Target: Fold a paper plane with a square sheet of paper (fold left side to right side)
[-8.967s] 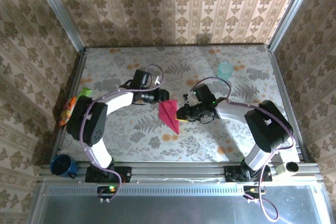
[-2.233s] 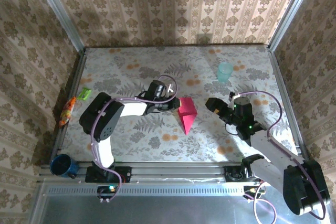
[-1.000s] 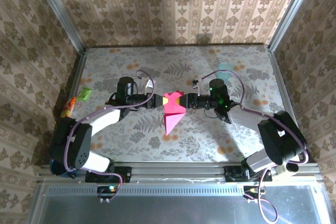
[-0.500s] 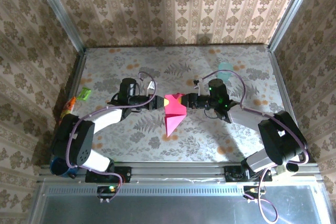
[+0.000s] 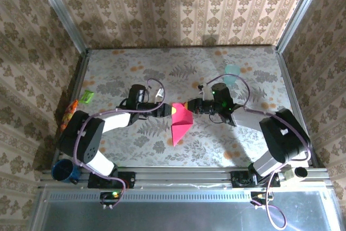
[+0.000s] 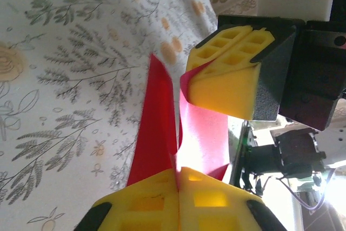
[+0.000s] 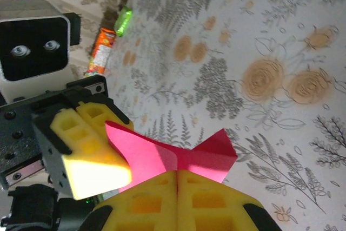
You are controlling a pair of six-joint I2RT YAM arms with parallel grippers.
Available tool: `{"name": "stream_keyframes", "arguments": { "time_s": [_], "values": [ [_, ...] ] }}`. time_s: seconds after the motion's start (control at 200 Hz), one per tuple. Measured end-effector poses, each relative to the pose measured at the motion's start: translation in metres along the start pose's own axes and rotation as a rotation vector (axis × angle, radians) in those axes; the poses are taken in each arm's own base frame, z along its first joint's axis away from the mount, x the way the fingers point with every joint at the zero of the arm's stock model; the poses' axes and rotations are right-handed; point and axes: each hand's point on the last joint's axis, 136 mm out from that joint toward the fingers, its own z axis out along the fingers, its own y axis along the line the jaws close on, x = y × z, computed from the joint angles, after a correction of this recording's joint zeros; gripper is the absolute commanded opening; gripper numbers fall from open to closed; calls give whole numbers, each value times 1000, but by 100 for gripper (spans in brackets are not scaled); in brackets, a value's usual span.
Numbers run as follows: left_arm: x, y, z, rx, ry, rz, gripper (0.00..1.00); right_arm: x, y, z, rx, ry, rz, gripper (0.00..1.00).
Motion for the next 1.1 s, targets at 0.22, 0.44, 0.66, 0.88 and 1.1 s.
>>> {"name": "stream_keyframes", "arguments": {
  "time_s": [0.22, 0.44, 0.66, 0.88, 1.1],
  "values": [
    [13, 26, 5, -60, 7, -47, 36, 19, -34, 12, 88, 54, 72, 0],
    [9, 26, -9, -166, -26, 11, 51, 22, -44, 11, 142, 70, 106, 0],
    [21, -26, 0, -286, 44, 239, 58, 7, -44, 13, 199, 59, 161, 0],
    [67, -52, 32, -430, 231, 409, 61, 9, -55, 14, 272, 81, 256, 0],
    [99, -35, 59, -650, 405, 504, 61, 15, -64, 13, 322, 99, 336, 0]
  ]
}}
